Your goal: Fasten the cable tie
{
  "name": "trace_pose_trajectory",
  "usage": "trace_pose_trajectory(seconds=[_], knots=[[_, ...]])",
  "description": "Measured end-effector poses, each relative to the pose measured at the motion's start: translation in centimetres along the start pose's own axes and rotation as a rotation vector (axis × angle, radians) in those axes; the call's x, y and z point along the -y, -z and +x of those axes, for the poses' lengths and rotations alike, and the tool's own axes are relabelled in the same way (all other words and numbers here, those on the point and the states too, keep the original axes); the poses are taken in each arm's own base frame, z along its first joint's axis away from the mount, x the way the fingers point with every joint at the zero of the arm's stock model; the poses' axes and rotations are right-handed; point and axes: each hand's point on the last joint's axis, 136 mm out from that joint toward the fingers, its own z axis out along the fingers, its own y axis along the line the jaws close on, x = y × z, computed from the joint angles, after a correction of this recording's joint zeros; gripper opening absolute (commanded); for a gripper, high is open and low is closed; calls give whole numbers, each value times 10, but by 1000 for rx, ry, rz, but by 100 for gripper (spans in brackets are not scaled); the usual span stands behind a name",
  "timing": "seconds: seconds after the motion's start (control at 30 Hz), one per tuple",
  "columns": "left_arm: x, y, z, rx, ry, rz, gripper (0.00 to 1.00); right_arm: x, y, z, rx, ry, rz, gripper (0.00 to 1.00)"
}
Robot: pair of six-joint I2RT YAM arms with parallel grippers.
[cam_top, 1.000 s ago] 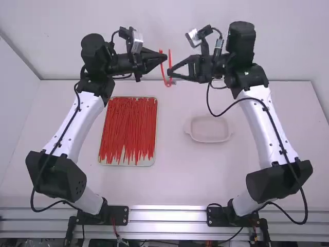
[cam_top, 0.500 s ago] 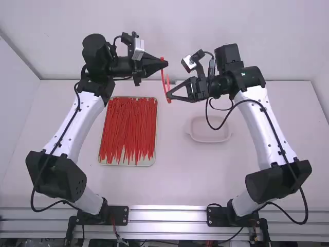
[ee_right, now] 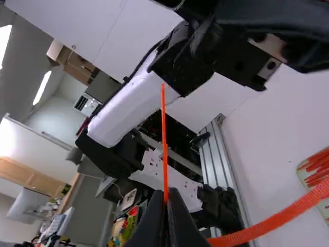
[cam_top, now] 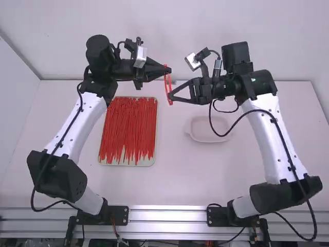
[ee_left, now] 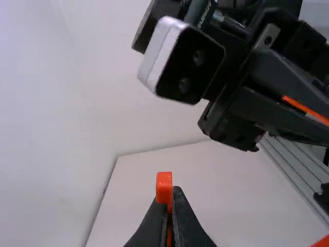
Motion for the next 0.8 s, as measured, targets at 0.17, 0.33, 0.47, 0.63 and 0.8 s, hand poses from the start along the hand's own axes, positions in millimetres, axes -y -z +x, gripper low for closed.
trace_pose_trajectory(seconds=[0.17, 0.33, 0.47, 0.63, 0.8], knots=[[5, -8, -6, 15, -42, 24, 2, 3, 0, 2, -1, -29, 24, 0], [5, -8, -7, 17, -51, 24, 2, 5, 0, 1, 0, -26, 32, 0], [5, -8, -11, 24, -86, 26, 2, 5, 0, 1, 1, -28, 36, 0], [7, -7, -19, 40, -147, 32, 2, 6, 0, -1, 4, -23, 43, 0], [8, -7, -26, 53, -175, 37, 2, 8, 0, -8, 15, -8, 53, 0]])
